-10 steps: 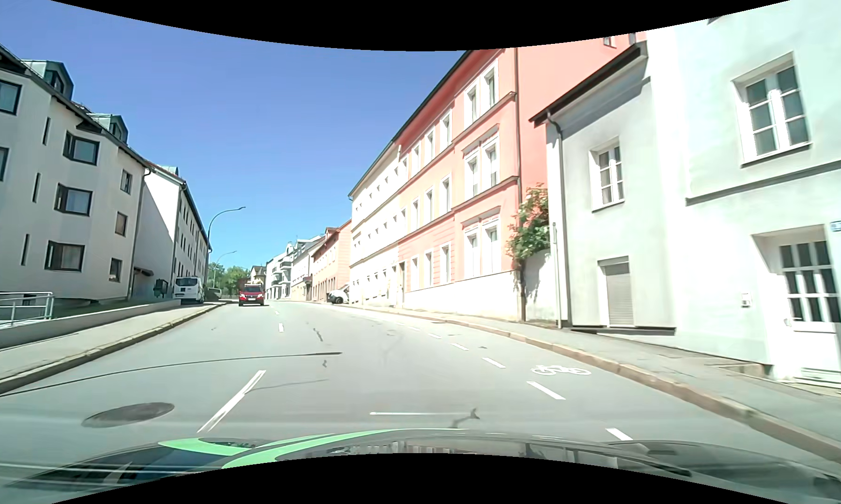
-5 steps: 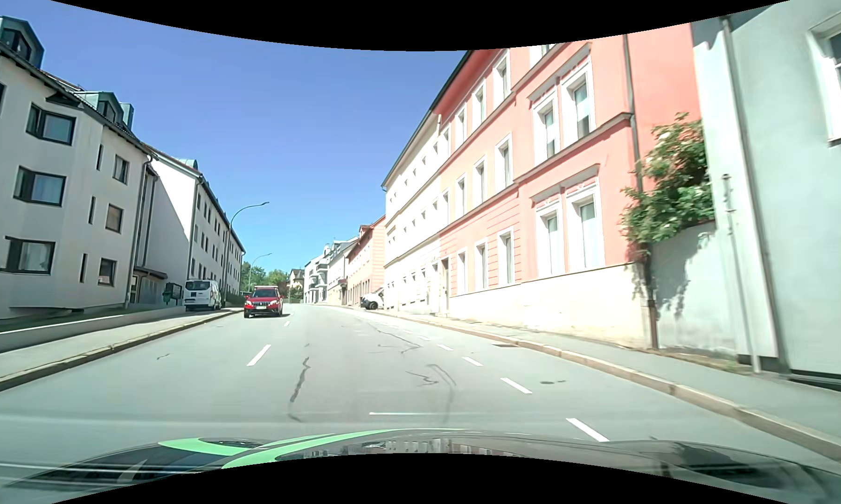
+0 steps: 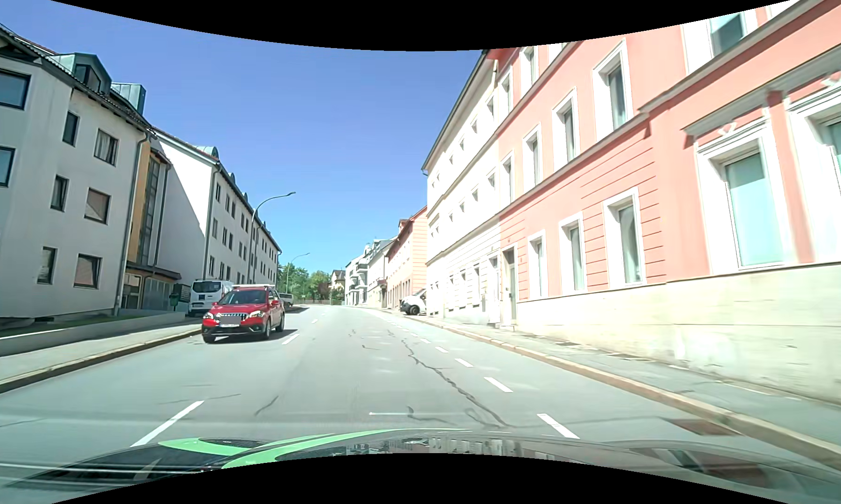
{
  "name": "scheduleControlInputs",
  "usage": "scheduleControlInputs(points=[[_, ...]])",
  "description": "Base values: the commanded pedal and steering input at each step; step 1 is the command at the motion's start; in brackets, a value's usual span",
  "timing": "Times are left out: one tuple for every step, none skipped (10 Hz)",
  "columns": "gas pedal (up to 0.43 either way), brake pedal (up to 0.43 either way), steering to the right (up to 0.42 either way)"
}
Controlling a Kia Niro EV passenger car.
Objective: Follow the waypoints while adhering to traffic rules and regulations
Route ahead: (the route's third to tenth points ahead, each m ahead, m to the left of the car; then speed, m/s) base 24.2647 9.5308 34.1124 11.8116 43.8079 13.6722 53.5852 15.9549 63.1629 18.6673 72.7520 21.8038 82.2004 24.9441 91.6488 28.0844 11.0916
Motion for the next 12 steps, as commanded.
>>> scheduleControlInputs(points=[[0.299,0.0,-0.095],[0.299,0.0,-0.093],[0.311,0.0,-0.088],[0.311,0.0,-0.08],[0.311,0.0,-0.073],[0.311,0.0,-0.063],[0.311,0.0,-0.052],[0.311,0.0,-0.042],[0.311,0.0,-0.037],[0.311,0.0,-0.034],[0.311,0.0,-0.03],[0.311,0.0,-0.022]])
